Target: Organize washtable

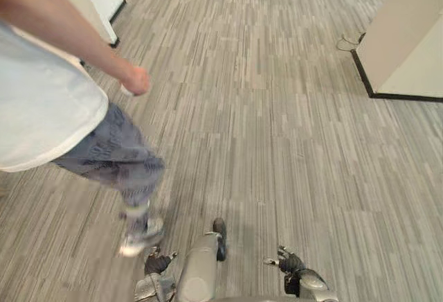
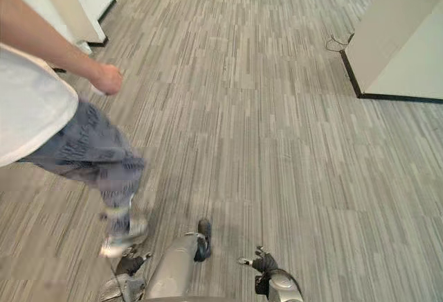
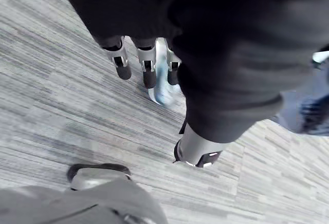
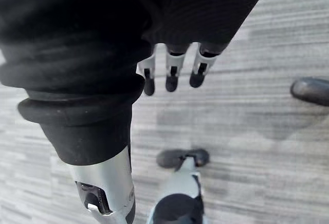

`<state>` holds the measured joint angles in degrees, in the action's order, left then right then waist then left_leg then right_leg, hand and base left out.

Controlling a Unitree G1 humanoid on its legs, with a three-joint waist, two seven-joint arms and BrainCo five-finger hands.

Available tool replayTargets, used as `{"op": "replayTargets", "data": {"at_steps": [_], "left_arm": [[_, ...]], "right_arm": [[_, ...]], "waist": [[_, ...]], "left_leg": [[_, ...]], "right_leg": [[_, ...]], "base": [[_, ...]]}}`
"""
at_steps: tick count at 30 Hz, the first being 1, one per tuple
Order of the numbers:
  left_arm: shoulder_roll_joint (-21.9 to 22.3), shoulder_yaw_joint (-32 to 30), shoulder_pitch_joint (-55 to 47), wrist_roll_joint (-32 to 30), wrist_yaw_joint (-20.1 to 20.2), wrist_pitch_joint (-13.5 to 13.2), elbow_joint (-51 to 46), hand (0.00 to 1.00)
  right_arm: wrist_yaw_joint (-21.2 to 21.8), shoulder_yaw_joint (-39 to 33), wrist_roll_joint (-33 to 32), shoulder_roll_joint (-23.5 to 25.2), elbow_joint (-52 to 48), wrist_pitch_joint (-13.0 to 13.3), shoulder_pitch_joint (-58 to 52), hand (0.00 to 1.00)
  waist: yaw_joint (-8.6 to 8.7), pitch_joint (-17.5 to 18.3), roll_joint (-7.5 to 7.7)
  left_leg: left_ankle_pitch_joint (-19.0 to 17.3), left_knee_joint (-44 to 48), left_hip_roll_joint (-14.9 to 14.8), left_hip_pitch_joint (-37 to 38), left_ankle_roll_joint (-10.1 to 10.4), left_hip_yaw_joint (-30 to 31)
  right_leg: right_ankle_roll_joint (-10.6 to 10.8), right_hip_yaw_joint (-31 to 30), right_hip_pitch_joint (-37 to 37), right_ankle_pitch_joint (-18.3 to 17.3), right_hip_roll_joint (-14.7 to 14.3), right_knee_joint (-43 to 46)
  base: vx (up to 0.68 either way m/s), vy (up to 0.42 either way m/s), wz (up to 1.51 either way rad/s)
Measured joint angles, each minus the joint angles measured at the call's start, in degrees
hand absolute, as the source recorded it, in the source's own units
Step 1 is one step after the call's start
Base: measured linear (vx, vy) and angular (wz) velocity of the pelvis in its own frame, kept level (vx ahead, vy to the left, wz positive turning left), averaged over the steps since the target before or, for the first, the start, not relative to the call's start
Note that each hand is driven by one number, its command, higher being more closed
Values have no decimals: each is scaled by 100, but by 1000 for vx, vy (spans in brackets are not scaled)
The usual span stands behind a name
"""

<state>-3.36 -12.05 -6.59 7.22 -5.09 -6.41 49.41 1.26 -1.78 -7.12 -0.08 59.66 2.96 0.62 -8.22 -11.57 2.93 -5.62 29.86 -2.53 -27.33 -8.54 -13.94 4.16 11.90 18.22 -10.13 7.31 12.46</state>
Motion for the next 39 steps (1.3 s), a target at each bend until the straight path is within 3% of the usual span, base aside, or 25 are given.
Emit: {"op": "replayTargets", "data": {"at_steps": [2, 4, 5, 9, 12, 13, 14, 15, 16, 17, 18, 19, 20, 21, 22, 25, 27, 29, 30, 31, 32, 34, 35, 36, 39], "left_arm": [[-165, 68, 76, 6, 8, 84, 202, 0], [-145, 105, 75, -1, 0, 162, 300, 0], [-107, 254, 61, -12, 5, 163, 291, 0], [-19, 507, 248, -70, 23, 172, 459, 0], [-35, 833, 438, -296, 98, 214, 687, 0], [-89, 889, 433, -363, 96, 212, 698, 0], [-135, 919, 375, -402, 99, 222, 746, 0], [-206, 881, 196, -402, 97, 214, 741, 0], [-188, 865, 207, -504, 96, 209, 767, 0], [-115, 825, 218, -568, 94, 208, 795, 0], [160, 440, 196, -561, 93, 223, 823, 0], [209, 355, 161, -565, 97, 223, 837, 0], [208, 341, 152, -567, 108, 220, 834, 0], [190, 255, 161, -537, 131, 216, 725, 0], [62, 239, 158, -501, 128, 205, 535, 0], [-146, 235, 131, -303, 128, 150, 283, 0], [-170, 239, 76, -199, 125, 151, 273, 0], [-19, 255, -120, -123, 124, 152, 276, 0], [-5, 256, -166, -120, 125, 157, 301, 0], [-32, 217, -235, -102, 118, 166, 332, 0], [-60, 114, -233, -102, 119, 150, 340, 0], [-148, 106, -241, -39, 128, 168, 440, 0], [-251, 128, -239, 1, 128, 199, 507, 0], [-274, 128, -249, 1, 123, 226, 527, 0], [-229, 147, -339, 0, 117, 236, 509, 0]], "right_arm": [[5, -93, -2, 37, 11, 19, -92, 0], [11, -115, -2, 3, -21, 60, -159, 0], [23, -147, -1, -43, -292, 110, -254, 0], [26, -172, 1, -109, -513, 226, -192, 0], [14, -145, 0, -256, -415, 190, -60, 0], [5, -91, 7, -268, -355, 197, 24, 0], [-1, -48, 9, -273, -351, 223, 24, 0], [7, -38, 62, -250, -287, 194, -20, 0], [12, -78, 74, -241, -209, 156, -134, 0], [49, -180, 28, -320, -228, 148, -149, 0], [25, -270, 43, -543, -302, 138, -146, 0], [6, -264, 40, -583, -308, 111, -153, 0], [-3, -237, 38, -609, -289, 102, -164, 0], [-7, -231, -12, -603, -187, 91, -130, 0], [-12, -228, -56, -515, -59, 72, -77, 0], [-11, 41, -133, -353, 113, 41, 6, 0], [-10, 148, -131, -303, 198, 41, 79, 0], [-10, 219, -123, -314, 211, 55, 73, 0], [-13, 227, -123, -314, 246, 52, 70, 0], [-14, 221, -124, -153, 265, 51, 35, 0], [-6, 169, -124, -46, 194, 69, -3, 0], [2, 94, -123, 27, 105, 94, -75, 0], [5, 85, -121, 84, -47, 108, -138, 0], [7, 86, -121, 92, -72, 120, -151, 0], [24, 106, 1, 63, -362, 181, -212, 0]], "waist": [[117, -3, 150], [168, -39, 81], [269, -62, -109], [479, -75, -123], [688, -125, -13], [753, -196, 64], [757, -189, 80], [771, -106, 122], [784, -39, 59], [818, 15, -144], [836, 47, -692], [792, 37, -821], [764, 18, -875], [726, -86, -865], [624, -157, -655], [409, -228, -233], [296, -270, -186], [80, -199, -406], [29, -194, -434], [3, -139, -334], [37, -114, -187], [122, -77, -56], [178, -98, 110], [210, -104, 140], [333, -156, 5]], "left_leg": [[-689, 369, 319, 602, 51, 163], [-912, -118, 515, 1601, 96, 324], [-955, -770, 581, 2470, 56, 456], [-997, -1847, 685, 3762, 86, 850], [-1080, -2514, 810, 4543, 171, 1269], [-1238, -2707, 886, 4984, 371, 1404], [-1335, -2652, 887, 5140, 417, 1426], [-1528, -2055, 882, 5196, 576, 1515], [-1598, -873, 823, 4899, 698, 1571], [-1513, -83, 643, 4568, 835, 1506], [100, 2009, -81, 3696, 1062, 1088], [805, 2510, -371, 3485, 1110, 855], [781, 3044, -691, 3271, 989, 592], [181, 3983, -1247, 2806, 560, 91], [-253, 4318, -1338, 2313, 468, -99], [-826, 3377, -909, 1167, 659, -161], [-834, 1583, -504, 629, 810, -58], [-74, -1365, -366, 340, 1425, 231], [383, -1217, -413, 257, 1377, 240], [727, -718, -257, 189, 892, 303], [291, -222, -143, 131, 498, 223], [-420, 251, 55, 387, 281, 173], [-734, 260, 250, 854, 214, 64], [-883, 225, 333, 1157, 205, 58], [-1247, -671, 551, 2901, 161, -28]], "right_leg": [[698, -571, -846, 696, 217, 3039], [569, -469, -1539, 725, 328, 4861], [99, -52, -2126, 447, 361, 5428], [-297, 1121, -3429, -291, 304, 4133], [164, 1518, -4150, 423, 88, 802], [113, 1476, -4394, 544, 75, 327], [-38, 1459, -4476, 560, 17, 357], [-468, 1379, -4426, 586, -185, 428], [-1272, 1131, -4197, 999, -455, 329], [-1489, 1162, -4144, 1212, -574, 367], [-1534, 1335, -3568, 1265, -1007, 140], [-1495, 1297, -3253, 1296, -1195, -85], [-1449, 1231, -2991, 1329, -1320, -225], [-1348, 1071, -2470, 1042, -1485, -369], [-1246, 904, -1969, 779, -1433, -519], [-951, 424, -1064, 280, -1123, -811], [-704, 151, -600, 12, -899, -927], [-454, -359, -70, -351, -766, -1231], [-394, -527, 117, -443, -771, -1323], [-400, -587, 318, -482, -552, -1296], [-274, -586, 155, -550, -331, -586], [190, -899, -493, -404, -35, 1465], [664, -1252, -1039, 53, 90, 3268], [812, -1330, -1289, 267, 122, 4065], [-74, -523, -2254, -21, 539, 5609]], "base": [[948, 412, 64], [714, 275, 34], [663, 250, 28], [581, 148, 46], [719, 44, 70], [741, -20, 65], [787, -39, 43], [1022, -85, 57], [889, -78, 69], [1028, -47, 62], [824, 7, 17], [824, 17, -3], [655, 7, -21], [804, 6, -23], [788, 9, -25], [850, 61, -61], [785, 169, -85], [822, 303, -116], [935, 392, -97], [1160, 495, -48], [979, 405, -22], [856, 385, 4], [938, 410, 9], [600, 236, 2], [752, 267, -19]]}}
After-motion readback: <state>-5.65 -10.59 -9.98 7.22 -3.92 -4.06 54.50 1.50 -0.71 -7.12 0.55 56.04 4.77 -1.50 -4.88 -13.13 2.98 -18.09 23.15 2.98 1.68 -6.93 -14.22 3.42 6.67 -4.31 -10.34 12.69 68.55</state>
